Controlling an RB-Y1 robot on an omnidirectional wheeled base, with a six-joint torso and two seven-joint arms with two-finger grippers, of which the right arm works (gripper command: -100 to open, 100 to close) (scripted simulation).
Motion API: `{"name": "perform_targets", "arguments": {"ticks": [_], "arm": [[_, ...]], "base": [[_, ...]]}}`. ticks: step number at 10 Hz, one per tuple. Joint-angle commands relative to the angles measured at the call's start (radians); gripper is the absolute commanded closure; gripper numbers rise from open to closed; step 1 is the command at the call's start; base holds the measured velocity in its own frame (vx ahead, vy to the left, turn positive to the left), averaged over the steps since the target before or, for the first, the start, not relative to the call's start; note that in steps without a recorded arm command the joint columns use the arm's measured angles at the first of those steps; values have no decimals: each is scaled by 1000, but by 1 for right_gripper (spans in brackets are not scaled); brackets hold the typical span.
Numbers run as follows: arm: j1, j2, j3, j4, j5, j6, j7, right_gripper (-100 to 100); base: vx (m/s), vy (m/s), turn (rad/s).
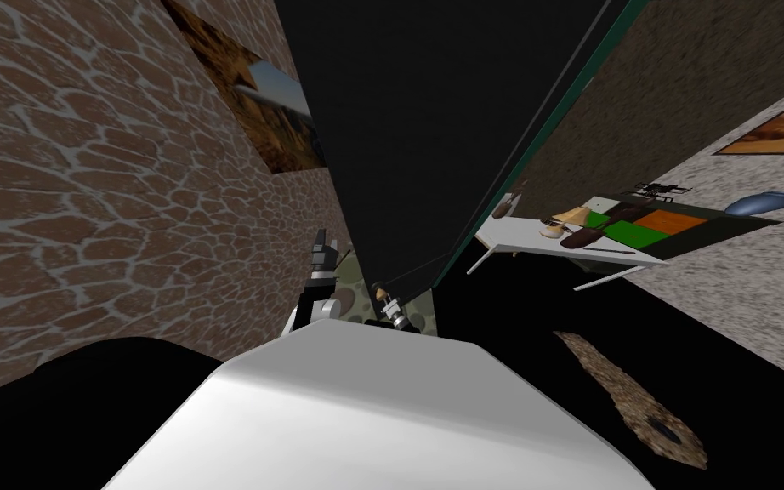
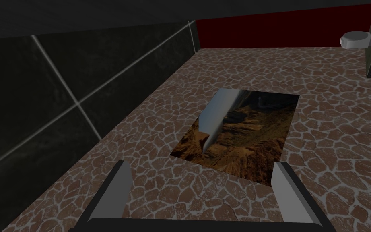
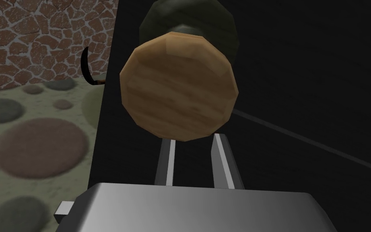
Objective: Push the door open
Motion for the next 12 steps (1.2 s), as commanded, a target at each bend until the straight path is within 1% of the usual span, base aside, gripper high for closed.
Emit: {"name": "perform_targets", "arguments": {"ticks": [1, 2, 4, 5, 7, 12], "arm": [[6, 5, -1, -8, -28, -16, -19, 100], [10, 9, -1, -13, -46, -26, -32, 100], [10, 9, -1, -13, -46, -26, -32, 100], [10, 9, -1, -13, -46, -26, -32, 100], [15, 13, -2, -19, -67, -38, -47, 100], [15, 13, -2, -19, -67, -38, -47, 100]], "base": [[64, 123, -55], [122, 190, -113], [90, 116, 11], [24, 25, 22], [39, 40, -44], [12, 13, -3]]}}
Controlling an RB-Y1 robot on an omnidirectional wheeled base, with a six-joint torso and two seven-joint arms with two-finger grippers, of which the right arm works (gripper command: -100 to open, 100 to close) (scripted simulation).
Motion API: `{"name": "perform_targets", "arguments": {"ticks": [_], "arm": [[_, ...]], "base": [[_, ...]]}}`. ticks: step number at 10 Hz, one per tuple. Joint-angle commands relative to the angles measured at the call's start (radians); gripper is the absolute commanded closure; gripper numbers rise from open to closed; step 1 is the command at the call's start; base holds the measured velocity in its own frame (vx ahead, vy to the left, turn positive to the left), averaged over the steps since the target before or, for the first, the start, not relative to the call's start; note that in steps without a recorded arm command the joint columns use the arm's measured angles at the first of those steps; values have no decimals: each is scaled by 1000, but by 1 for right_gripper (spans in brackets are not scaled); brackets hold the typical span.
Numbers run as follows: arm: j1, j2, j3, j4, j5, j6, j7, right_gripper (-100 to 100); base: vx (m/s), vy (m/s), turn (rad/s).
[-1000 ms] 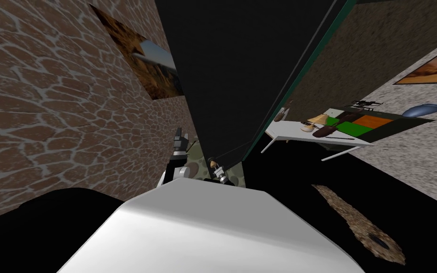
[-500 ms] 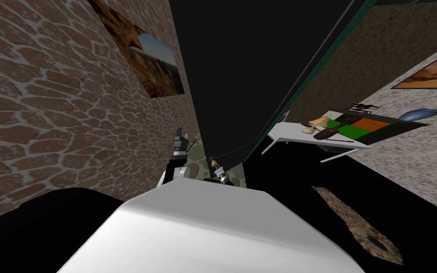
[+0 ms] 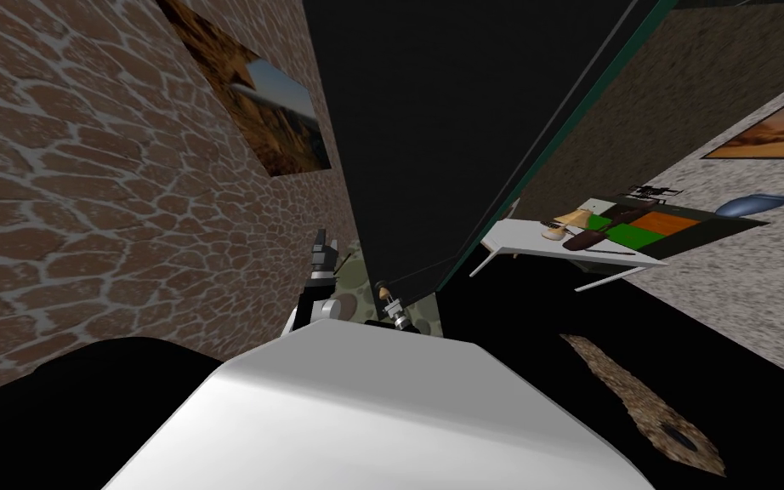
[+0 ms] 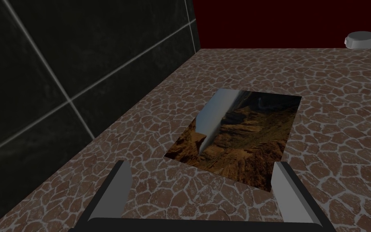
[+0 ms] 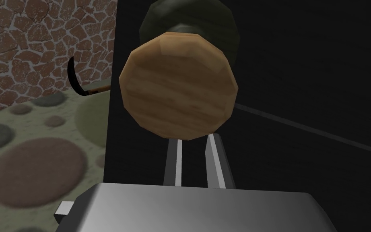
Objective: Push the door open
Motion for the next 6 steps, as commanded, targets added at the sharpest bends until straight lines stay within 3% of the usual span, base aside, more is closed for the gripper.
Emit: {"name": "perform_targets", "arguments": {"ticks": [1, 4, 6], "arm": [[9, 9, -1, -33, 1, -23, 8, 100], [9, 9, -1, -33, 1, -23, 8, 100], [7, 8, -12, -10, -28, -19, -7, 100]], "base": [[0, 0, 0], [1, -1, -19], [78, 121, -59]]}}
